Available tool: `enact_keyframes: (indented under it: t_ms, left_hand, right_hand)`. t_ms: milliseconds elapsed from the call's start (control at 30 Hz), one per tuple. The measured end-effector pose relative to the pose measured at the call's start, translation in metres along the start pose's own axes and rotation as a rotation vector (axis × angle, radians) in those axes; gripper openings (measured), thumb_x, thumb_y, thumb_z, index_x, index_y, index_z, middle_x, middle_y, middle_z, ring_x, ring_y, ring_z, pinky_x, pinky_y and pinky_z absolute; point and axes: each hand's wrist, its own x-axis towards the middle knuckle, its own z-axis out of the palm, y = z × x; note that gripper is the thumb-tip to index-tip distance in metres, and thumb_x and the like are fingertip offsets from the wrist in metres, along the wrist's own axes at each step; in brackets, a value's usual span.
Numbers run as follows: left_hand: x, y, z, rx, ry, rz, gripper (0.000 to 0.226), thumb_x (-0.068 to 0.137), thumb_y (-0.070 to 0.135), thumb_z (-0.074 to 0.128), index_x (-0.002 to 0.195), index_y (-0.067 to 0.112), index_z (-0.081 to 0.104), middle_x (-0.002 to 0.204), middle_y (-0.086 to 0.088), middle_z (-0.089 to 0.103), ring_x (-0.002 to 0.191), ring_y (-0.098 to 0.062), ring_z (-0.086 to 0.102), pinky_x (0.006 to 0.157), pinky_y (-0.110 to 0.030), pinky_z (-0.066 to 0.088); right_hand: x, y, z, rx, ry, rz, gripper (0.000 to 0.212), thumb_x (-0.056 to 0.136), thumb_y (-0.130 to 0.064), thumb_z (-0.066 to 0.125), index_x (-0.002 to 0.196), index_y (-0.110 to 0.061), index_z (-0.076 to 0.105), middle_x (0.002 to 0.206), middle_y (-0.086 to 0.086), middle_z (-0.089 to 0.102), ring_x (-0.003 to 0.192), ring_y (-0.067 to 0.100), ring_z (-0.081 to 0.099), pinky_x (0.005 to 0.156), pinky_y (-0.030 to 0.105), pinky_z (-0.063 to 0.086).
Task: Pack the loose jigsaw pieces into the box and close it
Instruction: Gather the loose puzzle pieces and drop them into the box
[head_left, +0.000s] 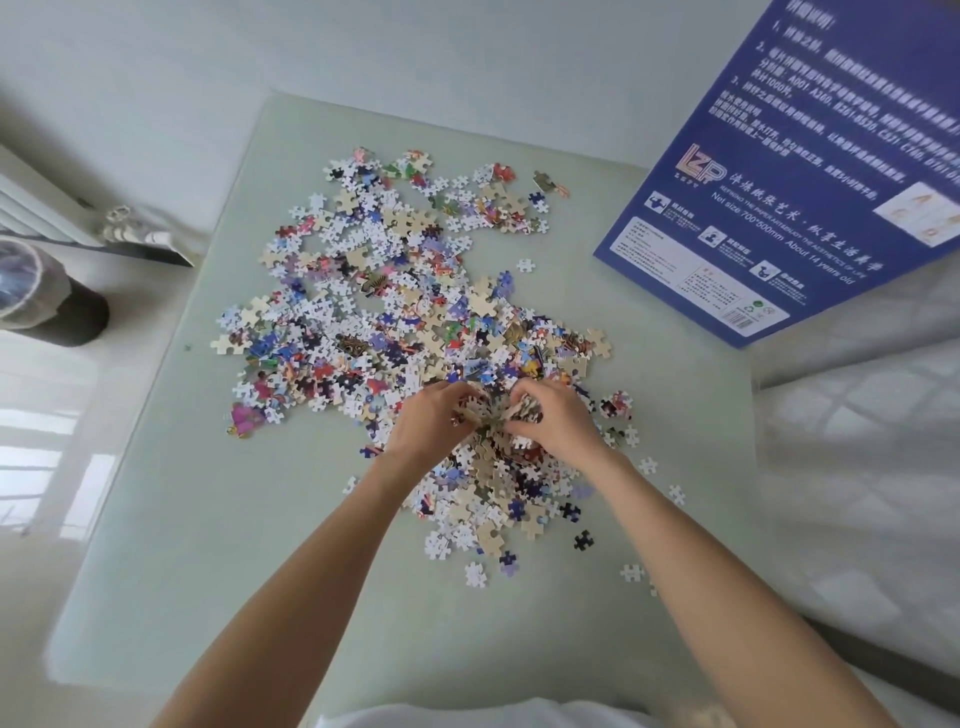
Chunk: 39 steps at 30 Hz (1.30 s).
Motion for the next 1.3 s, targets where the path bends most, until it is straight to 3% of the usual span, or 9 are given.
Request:
enact_keyframes:
  t_ms: [167,333,633,733,900,1033,1133,1200,1300]
  left_hand:
    - [-0.001,0.003,-0.002,-0.006,0.007,-0.008,0.029,0.083,0.023,0.067,0.110,0.014,0.058,0.108,-0.002,0.065,0.084,-0.014,0.064,0.080,-0.017,0.049]
    - [-0.002,0.009,-0.009,-0.094,0.070,-0.038,0.032,0.081,0.025,0.069,0.112,0.017,0.061,0.106,0.000,0.068,0.079,-0.008,0.062,0.077,-0.017,0.049]
    - [-0.021,0.014,-0.030,-0.129,0.172,-0.046,0.031,0.079,0.021,0.070,0.109,0.017,0.064,0.099,0.000,0.071,0.082,-0.007,0.064,0.079,-0.018,0.049]
    - [-0.027,0.021,-0.043,-0.168,0.187,-0.046,0.029,0.078,0.024,0.071,0.106,0.017,0.066,0.094,0.001,0.071,0.079,-0.007,0.063,0.079,-0.022,0.052]
    - [-0.017,0.068,-0.080,-0.261,0.200,0.054,0.025,0.079,0.028,0.069,0.101,0.017,0.069,0.085,0.007,0.070,0.071,0.000,0.064,0.062,-0.012,0.052]
    - [0.009,0.123,-0.109,-0.212,0.202,0.161,0.021,0.083,0.030,0.065,0.096,0.015,0.071,0.075,0.005,0.069,0.065,-0.011,0.066,0.059,-0.018,0.052]
    - [0.024,0.143,-0.116,-0.203,0.183,0.161,0.022,0.083,0.037,0.063,0.096,0.021,0.071,0.073,0.008,0.068,0.064,-0.006,0.063,0.058,-0.014,0.050]
    - [0.030,0.152,-0.117,-0.222,0.183,0.168,0.024,0.082,0.041,0.063,0.095,0.022,0.071,0.074,0.008,0.069,0.067,-0.006,0.065,0.065,-0.021,0.054]
    - [0.040,0.170,-0.124,-0.261,0.227,0.208,0.023,0.081,0.040,0.064,0.090,0.021,0.072,0.066,0.013,0.066,0.060,0.006,0.061,0.060,-0.010,0.049]
  right_hand:
    - [-0.006,0.013,-0.001,0.060,0.066,0.035,0.021,0.078,-0.027,0.071,0.094,-0.020,0.059,0.124,0.004,0.059,0.118,0.023,0.051,0.106,0.037,0.030]
    - [-0.014,0.015,-0.007,0.113,0.131,0.042,0.021,0.080,-0.027,0.070,0.100,-0.020,0.064,0.128,0.004,0.056,0.122,0.022,0.048,0.099,0.026,0.020]
    - [-0.029,0.009,-0.019,0.117,0.195,0.005,0.027,0.079,-0.027,0.070,0.105,-0.020,0.069,0.121,0.008,0.061,0.111,0.021,0.054,0.104,0.034,0.029]
    - [-0.041,0.001,-0.035,0.196,0.241,-0.031,0.027,0.077,-0.026,0.072,0.103,-0.020,0.070,0.114,0.009,0.064,0.089,0.009,0.053,0.099,0.037,0.039]
    - [-0.065,-0.018,-0.092,0.275,0.328,-0.167,0.029,0.075,-0.027,0.073,0.104,-0.022,0.070,0.114,0.006,0.063,0.110,0.012,0.055,0.098,0.029,0.042]
    - [-0.080,-0.028,-0.161,0.276,0.464,-0.260,0.028,0.074,-0.025,0.074,0.102,-0.023,0.071,0.102,-0.002,0.062,0.083,-0.007,0.055,0.085,0.019,0.046]
    - [-0.085,-0.026,-0.190,0.241,0.527,-0.277,0.025,0.074,-0.024,0.075,0.099,-0.022,0.072,0.095,-0.006,0.062,0.075,-0.004,0.057,0.071,0.006,0.041]
    - [-0.085,-0.022,-0.197,0.221,0.536,-0.263,0.024,0.075,-0.026,0.075,0.099,-0.023,0.072,0.096,-0.004,0.064,0.080,0.002,0.058,0.073,0.012,0.044]
    - [-0.084,-0.019,-0.209,0.225,0.557,-0.264,0.025,0.074,-0.027,0.075,0.098,-0.025,0.072,0.095,-0.004,0.064,0.083,0.013,0.061,0.076,0.027,0.049]
